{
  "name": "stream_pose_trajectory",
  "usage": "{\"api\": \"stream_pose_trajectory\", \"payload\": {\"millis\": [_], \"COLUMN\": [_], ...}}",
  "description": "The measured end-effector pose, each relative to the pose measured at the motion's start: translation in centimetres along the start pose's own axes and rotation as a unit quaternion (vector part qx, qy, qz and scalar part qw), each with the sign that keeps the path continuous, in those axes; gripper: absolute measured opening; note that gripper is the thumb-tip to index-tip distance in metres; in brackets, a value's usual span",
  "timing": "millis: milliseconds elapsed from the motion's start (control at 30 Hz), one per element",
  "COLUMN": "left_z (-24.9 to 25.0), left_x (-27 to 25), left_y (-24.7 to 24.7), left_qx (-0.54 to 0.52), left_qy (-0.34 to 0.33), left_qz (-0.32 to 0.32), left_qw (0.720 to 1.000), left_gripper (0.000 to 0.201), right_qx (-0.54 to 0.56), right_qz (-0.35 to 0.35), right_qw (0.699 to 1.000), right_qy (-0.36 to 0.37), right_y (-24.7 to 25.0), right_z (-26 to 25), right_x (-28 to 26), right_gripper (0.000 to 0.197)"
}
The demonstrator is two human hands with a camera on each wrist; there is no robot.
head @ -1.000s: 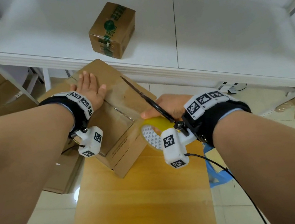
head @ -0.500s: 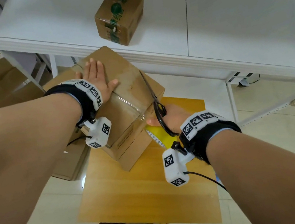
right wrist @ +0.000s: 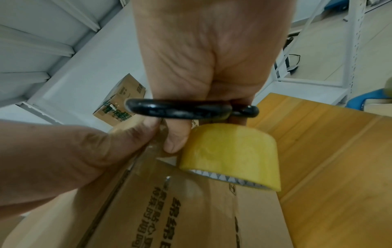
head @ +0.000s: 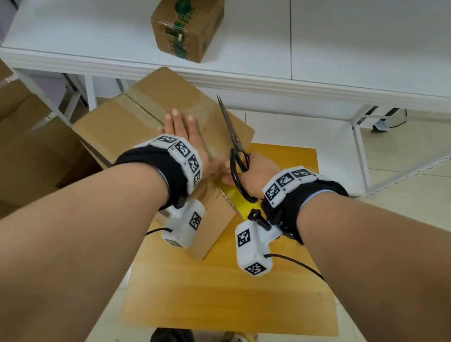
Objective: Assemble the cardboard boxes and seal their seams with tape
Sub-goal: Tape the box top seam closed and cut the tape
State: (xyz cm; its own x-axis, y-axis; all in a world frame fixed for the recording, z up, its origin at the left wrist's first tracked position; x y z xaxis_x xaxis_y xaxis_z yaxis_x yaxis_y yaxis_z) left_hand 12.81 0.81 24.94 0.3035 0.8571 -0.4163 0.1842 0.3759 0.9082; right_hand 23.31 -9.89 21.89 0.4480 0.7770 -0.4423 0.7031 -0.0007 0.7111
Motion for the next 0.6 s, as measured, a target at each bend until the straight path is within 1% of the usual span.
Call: {"api": "stream_pose_trajectory", "payload": {"millis": [67,100,133,167,233,300,333,367,433,467,500,600], "left_z": [-0.1,-0.1,0.0,0.3,1.1,2.0,2.4,2.9,3.6,3.5,3.2,1.3], "left_x": [-0.3,-0.6,-0.9,-1.3,-2.0,-2.9,-3.4,-3.8,-4.8,-5.2,-5.4,-5.2], "left_y": [0.1,0.1,0.0,-0.3,-0.7,-0.9,-0.9,-1.1,-1.6,-1.9,-2.3,-2.7], "left_qx": [0.006,0.01,0.01,0.005,-0.023,-0.036,-0.035,-0.03,-0.019,-0.02,-0.023,-0.035], "left_qy": [0.004,0.004,0.004,0.005,0.02,0.041,0.039,0.022,-0.037,-0.055,-0.055,0.008], "left_qz": [0.002,0.003,0.005,0.014,0.043,0.038,0.028,0.028,0.044,0.054,0.067,0.107], "left_qw": [1.0,1.0,1.0,1.0,0.999,0.998,0.998,0.999,0.998,0.997,0.996,0.994], "left_gripper": [0.138,0.141,0.14,0.133,0.109,0.084,0.079,0.081,0.09,0.089,0.085,0.079], "right_qx": [-0.009,-0.011,-0.012,-0.02,-0.038,-0.044,-0.053,-0.064,-0.082,-0.092,-0.102,-0.104], "right_qz": [-0.019,-0.028,-0.031,-0.029,-0.023,-0.022,-0.026,-0.032,-0.053,-0.063,-0.068,-0.06], "right_qw": [1.0,0.999,0.999,0.999,0.998,0.997,0.996,0.995,0.993,0.992,0.991,0.991], "right_qy": [0.015,0.021,0.027,0.034,0.049,0.063,0.066,0.069,0.067,0.065,0.062,0.054], "right_y": [0.4,0.7,1.1,1.6,3.1,4.9,5.9,6.9,8.4,8.9,9.3,9.9], "right_z": [0.1,0.2,0.5,0.8,1.3,1.6,1.7,1.8,2.1,2.3,2.4,3.0], "right_x": [-0.5,-0.8,-1.1,-1.3,-2.0,-3.1,-3.8,-4.4,-5.3,-5.5,-5.6,-5.7], "right_gripper": [0.051,0.047,0.041,0.035,0.026,0.03,0.033,0.035,0.039,0.04,0.042,0.045]}}
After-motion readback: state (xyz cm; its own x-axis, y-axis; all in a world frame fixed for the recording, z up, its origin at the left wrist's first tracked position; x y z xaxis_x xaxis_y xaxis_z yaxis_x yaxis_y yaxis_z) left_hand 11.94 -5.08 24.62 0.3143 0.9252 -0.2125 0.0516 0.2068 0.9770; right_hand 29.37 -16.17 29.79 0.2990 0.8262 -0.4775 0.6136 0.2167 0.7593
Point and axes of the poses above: each hand's wrist, its own x-axis towards the middle knuckle, its own y-axis out of the back of the hand, z = x × y, the point moved 4 cm from there along x, towards the middle knuckle, and after that the axes turned 14 degrees about y, right-handed, at the moved point
